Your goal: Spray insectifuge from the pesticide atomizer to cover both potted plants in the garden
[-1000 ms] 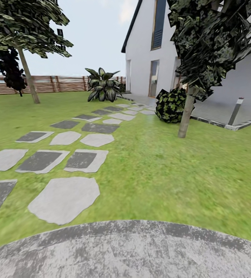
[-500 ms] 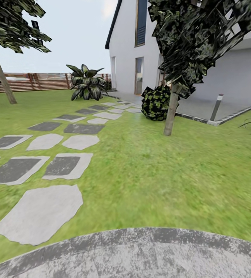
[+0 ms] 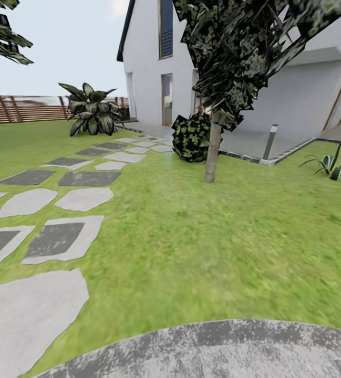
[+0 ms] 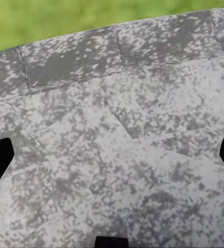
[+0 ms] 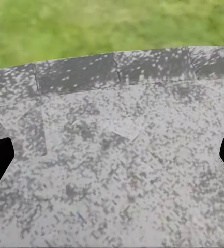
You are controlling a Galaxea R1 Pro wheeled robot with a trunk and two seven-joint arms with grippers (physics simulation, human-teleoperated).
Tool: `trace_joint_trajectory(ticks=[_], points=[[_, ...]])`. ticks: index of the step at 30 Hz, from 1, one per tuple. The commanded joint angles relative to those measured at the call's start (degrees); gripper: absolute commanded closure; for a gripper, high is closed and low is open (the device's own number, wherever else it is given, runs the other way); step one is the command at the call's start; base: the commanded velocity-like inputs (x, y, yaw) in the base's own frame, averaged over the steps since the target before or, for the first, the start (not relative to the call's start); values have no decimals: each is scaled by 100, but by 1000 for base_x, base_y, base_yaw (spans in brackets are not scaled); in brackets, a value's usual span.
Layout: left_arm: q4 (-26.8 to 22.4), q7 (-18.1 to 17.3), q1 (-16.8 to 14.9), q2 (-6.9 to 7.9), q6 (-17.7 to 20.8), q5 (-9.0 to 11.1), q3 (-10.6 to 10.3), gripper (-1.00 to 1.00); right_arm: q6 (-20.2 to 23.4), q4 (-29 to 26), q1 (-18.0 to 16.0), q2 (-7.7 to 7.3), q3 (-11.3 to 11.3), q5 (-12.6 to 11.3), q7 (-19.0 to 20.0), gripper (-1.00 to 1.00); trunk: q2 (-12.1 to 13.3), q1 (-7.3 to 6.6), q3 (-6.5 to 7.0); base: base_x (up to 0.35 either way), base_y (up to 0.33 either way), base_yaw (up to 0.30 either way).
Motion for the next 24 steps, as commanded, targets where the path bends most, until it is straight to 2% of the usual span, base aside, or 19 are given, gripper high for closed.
trace_joint_trajectory(ticks=[1,24], points=[[2,-3,-2,1,-16,54,-12,-100,-19,6,-5,1,-4,-5,6,-100,-2,3,-11,331,0,-238],[2,-3,-2,1,-16,54,-12,-100,-19,6,-5,1,-4,-4,6,-100,-2,3,-142,331,0,-239]])
